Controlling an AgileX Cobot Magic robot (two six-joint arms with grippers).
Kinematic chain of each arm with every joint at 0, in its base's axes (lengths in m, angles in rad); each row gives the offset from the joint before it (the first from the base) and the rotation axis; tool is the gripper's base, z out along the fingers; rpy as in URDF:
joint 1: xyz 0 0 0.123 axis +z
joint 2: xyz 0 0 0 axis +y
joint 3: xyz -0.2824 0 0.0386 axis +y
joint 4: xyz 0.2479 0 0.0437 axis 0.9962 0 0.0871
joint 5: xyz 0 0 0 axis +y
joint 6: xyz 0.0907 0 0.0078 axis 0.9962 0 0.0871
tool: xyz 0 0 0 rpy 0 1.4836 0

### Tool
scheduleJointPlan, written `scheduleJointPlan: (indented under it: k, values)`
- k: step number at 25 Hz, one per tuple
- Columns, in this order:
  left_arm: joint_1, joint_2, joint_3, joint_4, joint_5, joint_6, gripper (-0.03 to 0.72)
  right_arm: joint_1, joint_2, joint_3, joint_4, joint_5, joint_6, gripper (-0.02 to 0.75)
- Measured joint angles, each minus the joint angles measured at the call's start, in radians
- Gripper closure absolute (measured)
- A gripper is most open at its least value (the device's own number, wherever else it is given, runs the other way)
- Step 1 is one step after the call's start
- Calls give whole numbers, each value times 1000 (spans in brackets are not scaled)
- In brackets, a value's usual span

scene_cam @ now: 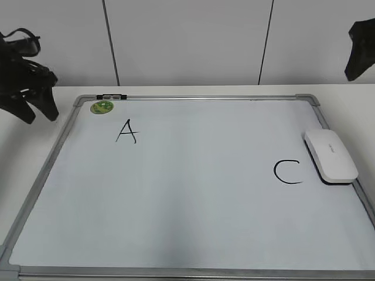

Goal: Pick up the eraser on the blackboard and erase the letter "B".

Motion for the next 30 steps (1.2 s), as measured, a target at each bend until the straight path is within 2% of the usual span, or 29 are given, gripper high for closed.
scheduleJointPlan:
  k: [10, 19, 25, 30]
  values:
    - [-3, -238, -8, 2, 19, -18, 270, 0, -192, 0, 1, 9, -1, 143]
    - [-70, -527, -1, 23, 35, -62, 263, 0, -381, 0, 18, 26, -2, 143]
    - [-78, -727, 120, 49, 41, -85, 263, 0, -520, 29, 20, 29, -2, 143]
    - [-78, -911, 274, 56, 48, -87, 263, 0, -668, 161, 20, 31, -2, 143]
